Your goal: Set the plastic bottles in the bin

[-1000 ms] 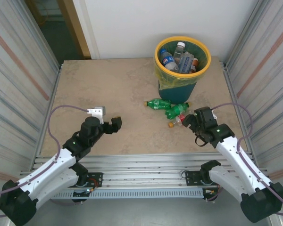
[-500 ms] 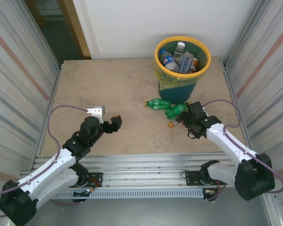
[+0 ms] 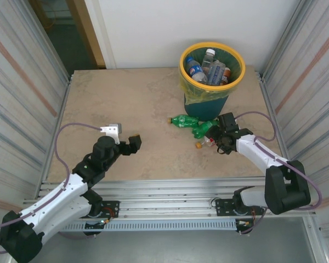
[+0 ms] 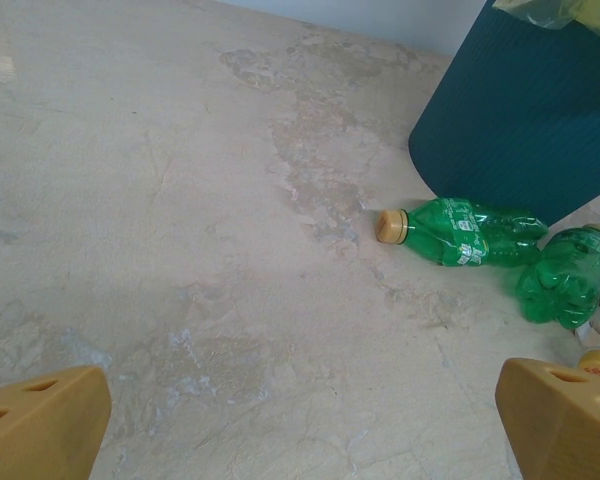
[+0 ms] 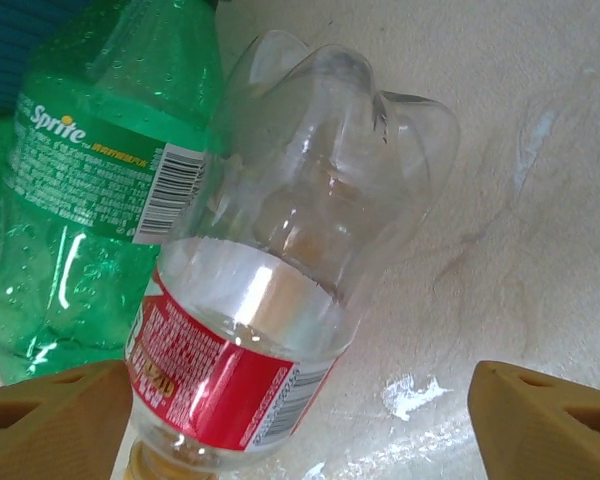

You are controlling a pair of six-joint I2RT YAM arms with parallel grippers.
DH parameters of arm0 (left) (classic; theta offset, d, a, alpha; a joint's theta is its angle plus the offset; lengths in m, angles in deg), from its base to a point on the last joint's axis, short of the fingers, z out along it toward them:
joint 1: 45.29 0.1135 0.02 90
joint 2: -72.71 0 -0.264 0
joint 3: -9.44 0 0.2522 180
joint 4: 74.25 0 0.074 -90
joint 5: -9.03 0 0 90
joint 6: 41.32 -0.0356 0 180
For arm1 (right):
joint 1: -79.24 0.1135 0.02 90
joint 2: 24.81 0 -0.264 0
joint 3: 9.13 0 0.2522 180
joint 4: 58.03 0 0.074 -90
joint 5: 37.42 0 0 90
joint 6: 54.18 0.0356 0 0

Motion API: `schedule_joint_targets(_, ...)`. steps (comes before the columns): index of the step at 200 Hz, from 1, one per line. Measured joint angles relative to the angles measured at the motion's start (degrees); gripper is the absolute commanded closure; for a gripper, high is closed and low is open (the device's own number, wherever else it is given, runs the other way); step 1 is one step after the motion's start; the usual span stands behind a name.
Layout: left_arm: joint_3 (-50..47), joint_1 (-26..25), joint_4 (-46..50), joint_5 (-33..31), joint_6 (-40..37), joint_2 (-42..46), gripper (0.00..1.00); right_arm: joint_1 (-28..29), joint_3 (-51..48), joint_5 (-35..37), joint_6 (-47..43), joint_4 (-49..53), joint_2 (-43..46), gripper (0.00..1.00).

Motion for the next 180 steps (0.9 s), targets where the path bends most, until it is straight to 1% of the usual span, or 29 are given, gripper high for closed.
schedule_joint_targets(55,-0.07,0.0,0.0,-0.02,0.13,0.52,0.01,-1.09,0.26,-0.74,-1.14,-2.45,-3.39,0.26)
schedule_joint_targets(130,-0.15,0.37,0.0,0.0,0.76,0.52,0.01,-2.12,0.26,-0.9,-2.78,-2.84,-9.77,0.31)
schedule_joint_targets(160,-0.15,0.37,0.0,0.0,0.98,0.52,0.01,-2.45,1.11,-1.01,-3.76,-2.73,-11.17,0.43)
schedule_joint_targets(180,-0.15,0.37,0.0,-0.02,0.98,0.52,0.01,-2.47,1.44,-1.2,-3.89,-3.15,-11.61,0.48)
